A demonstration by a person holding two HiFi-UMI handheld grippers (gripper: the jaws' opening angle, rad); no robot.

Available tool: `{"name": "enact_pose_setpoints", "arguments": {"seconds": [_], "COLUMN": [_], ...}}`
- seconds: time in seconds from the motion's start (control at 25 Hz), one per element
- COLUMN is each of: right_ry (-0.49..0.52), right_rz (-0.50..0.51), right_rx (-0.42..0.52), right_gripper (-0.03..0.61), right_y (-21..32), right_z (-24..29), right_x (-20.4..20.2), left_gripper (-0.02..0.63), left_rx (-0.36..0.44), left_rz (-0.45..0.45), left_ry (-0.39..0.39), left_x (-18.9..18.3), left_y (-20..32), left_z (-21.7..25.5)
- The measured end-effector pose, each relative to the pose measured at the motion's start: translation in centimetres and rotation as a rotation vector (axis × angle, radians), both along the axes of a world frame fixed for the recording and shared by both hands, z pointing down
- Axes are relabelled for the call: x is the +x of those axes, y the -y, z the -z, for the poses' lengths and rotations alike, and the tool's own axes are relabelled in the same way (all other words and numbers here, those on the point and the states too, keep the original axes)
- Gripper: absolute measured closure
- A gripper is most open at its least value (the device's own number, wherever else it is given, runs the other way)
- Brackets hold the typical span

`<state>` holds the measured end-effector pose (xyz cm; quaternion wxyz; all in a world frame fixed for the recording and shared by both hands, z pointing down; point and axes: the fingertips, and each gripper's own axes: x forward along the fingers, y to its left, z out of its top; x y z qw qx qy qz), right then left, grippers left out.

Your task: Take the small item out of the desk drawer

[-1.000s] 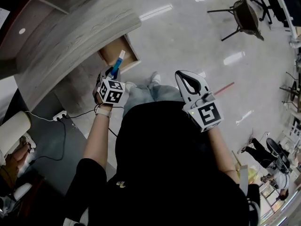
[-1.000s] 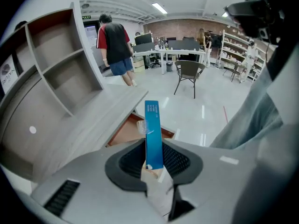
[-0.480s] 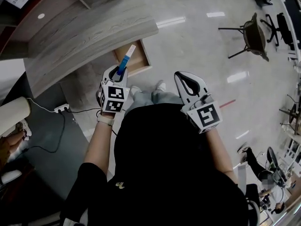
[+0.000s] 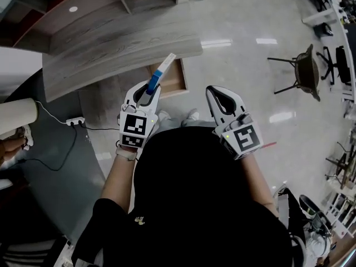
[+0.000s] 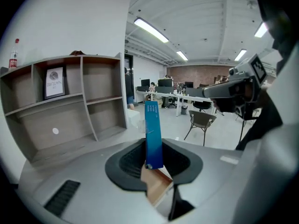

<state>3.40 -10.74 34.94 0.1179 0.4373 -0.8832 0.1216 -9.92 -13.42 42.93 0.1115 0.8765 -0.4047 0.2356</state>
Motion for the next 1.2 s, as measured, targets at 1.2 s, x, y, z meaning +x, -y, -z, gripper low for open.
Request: {"name": "enact_pose_setpoints", "arguments": {"seconds": [1.2], "right_ry": [0.117], "right_rz": [0.2], "right_rx": [0.048], "right_gripper": [0.581], "right_y": [4.2], "right_z": [3.0], "right_x": [-7.6], "left_gripper": [0.515], "left_rx": [0.147], "left_rz": [0.32], "left_ry": [-0.231], "left_x": [-8.2], "left_y": [-1.6], "left_z": [8.1]}}
